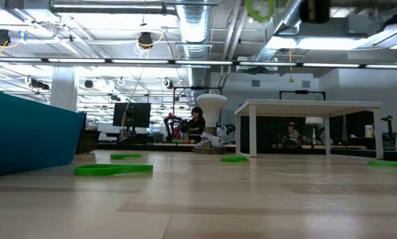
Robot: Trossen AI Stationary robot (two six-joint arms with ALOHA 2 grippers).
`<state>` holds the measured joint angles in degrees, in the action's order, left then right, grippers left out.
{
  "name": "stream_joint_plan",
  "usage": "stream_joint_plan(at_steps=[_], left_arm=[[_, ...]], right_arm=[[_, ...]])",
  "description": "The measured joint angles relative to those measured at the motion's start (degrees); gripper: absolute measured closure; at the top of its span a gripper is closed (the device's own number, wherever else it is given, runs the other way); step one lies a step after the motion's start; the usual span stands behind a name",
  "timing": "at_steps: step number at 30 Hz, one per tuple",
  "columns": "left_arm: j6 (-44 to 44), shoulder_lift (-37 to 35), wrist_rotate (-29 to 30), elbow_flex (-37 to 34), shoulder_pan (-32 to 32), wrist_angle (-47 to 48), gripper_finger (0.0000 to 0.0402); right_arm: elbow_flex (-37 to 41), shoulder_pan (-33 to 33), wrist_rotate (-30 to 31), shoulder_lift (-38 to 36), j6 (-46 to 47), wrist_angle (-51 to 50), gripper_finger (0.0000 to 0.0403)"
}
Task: Pick & Place Office Desk Supplies
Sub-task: Put the bottom green spring keychain into the yellow bin
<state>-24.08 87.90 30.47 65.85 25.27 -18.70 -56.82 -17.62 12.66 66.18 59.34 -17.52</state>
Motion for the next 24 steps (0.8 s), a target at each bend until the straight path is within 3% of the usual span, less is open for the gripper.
stream_joint_plan(at_steps=[7,13,20,24], left_arm=[[9.76,4.44,5.46,9.14,-0.30,13.70,0.0151],[10.27,4.34,5.30,9.35,-0.28,17.92,0.0147],[10.17,4.35,5.55,9.35,-0.83,17.83,0.0148],[10.15,4.35,5.55,9.35,-0.94,17.84,0.0170]], right_arm=[[0.04,1.48,-5.24,3.66,-0.70,10.04,0.0403],[0.00,-0.43,-5.30,3.47,-0.65,17.43,0.0403],[0.00,-1.85,-3.55,3.36,-0.40,18.04,0.0403],[0.00,-2.52,-2.25,3.34,-0.39,18.02,0.0403]])
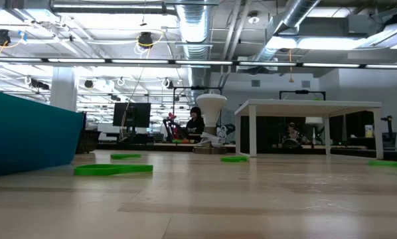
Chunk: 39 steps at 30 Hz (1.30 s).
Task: Pick & Place Office Desk Supplies
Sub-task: Put the bottom green spring keychain into the yellow bin
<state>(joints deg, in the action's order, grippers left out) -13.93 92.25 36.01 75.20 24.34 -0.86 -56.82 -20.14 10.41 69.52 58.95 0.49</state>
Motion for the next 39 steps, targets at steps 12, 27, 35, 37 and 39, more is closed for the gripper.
stream_joint_plan(at_steps=[12,27,35,37,39], left_arm=[[-6.48,0.00,-2.37,0.00,0.00,0.75,0.0362],[-10.90,-0.04,-5.59,0.00,0.00,3.10,0.0395],[-33.26,-1.52,-14.98,0.00,0.57,40.19,0.0395],[-38.62,-3.26,-13.94,0.07,1.30,51.11,0.0395],[-48.67,-5.53,-11.42,0.65,1.27,62.38,0.0396]], right_arm=[[0.00,-0.04,0.17,0.00,-0.27,-0.07,0.0403],[0.00,-0.11,3.21,0.00,-0.92,0.17,0.0235],[0.00,-0.23,4.96,0.00,-0.66,2.09,0.0135],[0.02,-0.52,5.23,0.00,-0.51,1.71,0.0134],[0.02,-0.70,5.82,0.00,0.36,0.69,0.0134]])
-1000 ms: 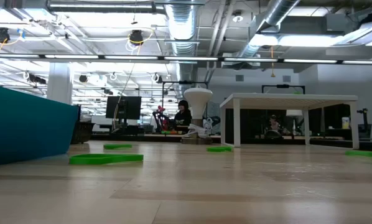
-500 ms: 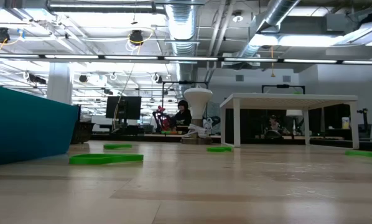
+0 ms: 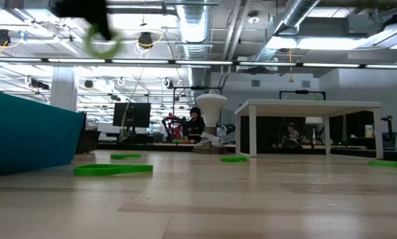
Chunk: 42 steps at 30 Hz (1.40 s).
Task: Pick & Place Office Desk Supplies
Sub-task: Put the bottom green spring keychain into the yellow bin
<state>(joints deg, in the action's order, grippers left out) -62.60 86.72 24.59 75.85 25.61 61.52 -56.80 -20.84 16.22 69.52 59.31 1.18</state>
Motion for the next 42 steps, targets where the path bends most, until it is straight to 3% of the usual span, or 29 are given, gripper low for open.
stream_joint_plan(at_steps=[4,6,11,15,22,42], left_arm=[[-15.87,-4.20,1.54,-0.02,-5.49,21.16,0.0396],[-18.74,-5.68,1.38,-0.29,-8.88,29.99,0.0396],[-15.58,-11.26,-5.66,-7.45,-17.54,24.72,0.0396],[-19.51,-12.14,-6.89,-15.19,-18.48,26.81,0.0393],[-20.34,-12.51,-10.15,-24.12,-18.42,21.03,0.0390],[-19.99,-12.51,-9.98,-25.02,-18.41,18.95,0.0388]], right_arm=[[0.00,-0.15,0.92,0.00,1.84,-3.03,0.0133],[0.00,-0.15,1.70,0.00,2.20,-4.02,0.0133],[0.00,-0.15,1.91,0.00,2.40,-4.36,0.0133],[-0.02,-0.65,2.10,0.00,2.38,-5.31,0.0133],[0.02,-0.58,2.10,0.02,2.63,-5.22,0.0133],[0.02,-0.52,2.19,0.02,3.28,-5.24,0.0133]])
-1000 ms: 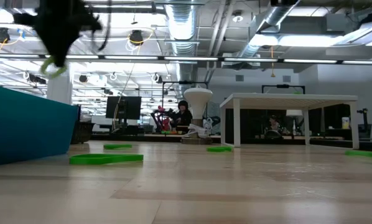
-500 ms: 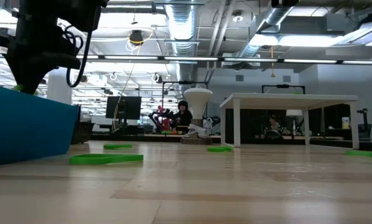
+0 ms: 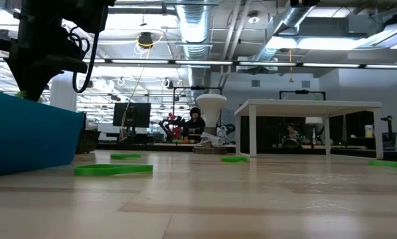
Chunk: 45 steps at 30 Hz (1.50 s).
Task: Pick & Place Office Desk Supplies
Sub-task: Put the bottom green spring keychain into the yellow bin, then put the yellow spring keychain into the yellow bin
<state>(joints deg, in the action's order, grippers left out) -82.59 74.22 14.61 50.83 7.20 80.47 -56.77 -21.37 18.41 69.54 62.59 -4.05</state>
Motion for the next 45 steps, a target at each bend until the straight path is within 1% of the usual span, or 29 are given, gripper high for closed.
stream_joint_plan(at_steps=[5,8,10,16,20,23,26,27,29,32,35,39,40,43,45], left_arm=[[0.01,0.00,0.15,0.00,0.00,0.02,0.0387],[0.00,0.00,0.90,0.00,0.00,0.05,0.0375],[0.00,0.00,1.29,0.00,0.00,0.19,0.0355],[0.00,0.00,1.64,0.02,0.00,1.79,0.0261],[0.00,0.00,1.64,0.04,0.00,2.05,0.0208],[0.58,0.00,1.78,1.43,0.25,1.66,0.0183],[4.13,-0.67,3.83,4.01,1.46,-2.03,0.0172],[6.23,-1.27,4.55,5.03,1.99,-4.58,0.0171],[12.08,-2.95,6.13,6.23,3.27,-13.16,0.0172],[21.71,-6.13,7.77,6.58,5.55,-31.74,0.0181],[30.15,-8.01,8.51,6.63,7.31,-49.96,0.0193],[34.62,-8.57,12.40,6.67,8.13,-69.20,0.0203],[36.08,-8.57,12.61,6.67,8.20,-73.25,0.0203],[40.34,-7.73,12.93,6.67,8.19,-83.12,0.0202],[41.80,-7.58,12.94,6.59,8.17,-85.65,0.0201]], right_arm=[[0.00,0.00,-0.02,0.00,0.00,-0.01,0.0133],[0.00,0.00,-0.05,0.00,0.02,0.00,0.0133],[0.00,0.00,-0.09,0.00,0.02,-0.02,0.0133],[0.00,0.00,-0.09,0.00,0.02,0.00,0.0133],[0.00,0.00,-0.09,0.00,0.02,-0.01,0.0133],[-0.02,0.00,0.40,0.00,0.69,-0.14,0.0133],[-0.03,0.20,2.01,0.00,2.01,-1.24,0.0133],[-0.06,0.46,2.52,-0.01,2.66,-2.32,0.0133],[-0.07,1.14,2.90,-0.08,4.07,-5.65,0.0133],[-0.07,2.80,4.06,-0.36,6.07,-10.60,0.0133],[-0.04,6.03,4.15,-1.35,6.09,-15.82,0.0133],[-0.04,13.55,4.17,-3.63,2.39,-23.86,0.0133],[-0.32,15.83,4.15,-4.16,0.84,-26.03,0.0133],[-3.25,23.01,2.58,-4.76,-4.63,-35.81,0.0133],[-5.99,27.87,0.75,-4.47,-9.23,-40.43,0.0133]])
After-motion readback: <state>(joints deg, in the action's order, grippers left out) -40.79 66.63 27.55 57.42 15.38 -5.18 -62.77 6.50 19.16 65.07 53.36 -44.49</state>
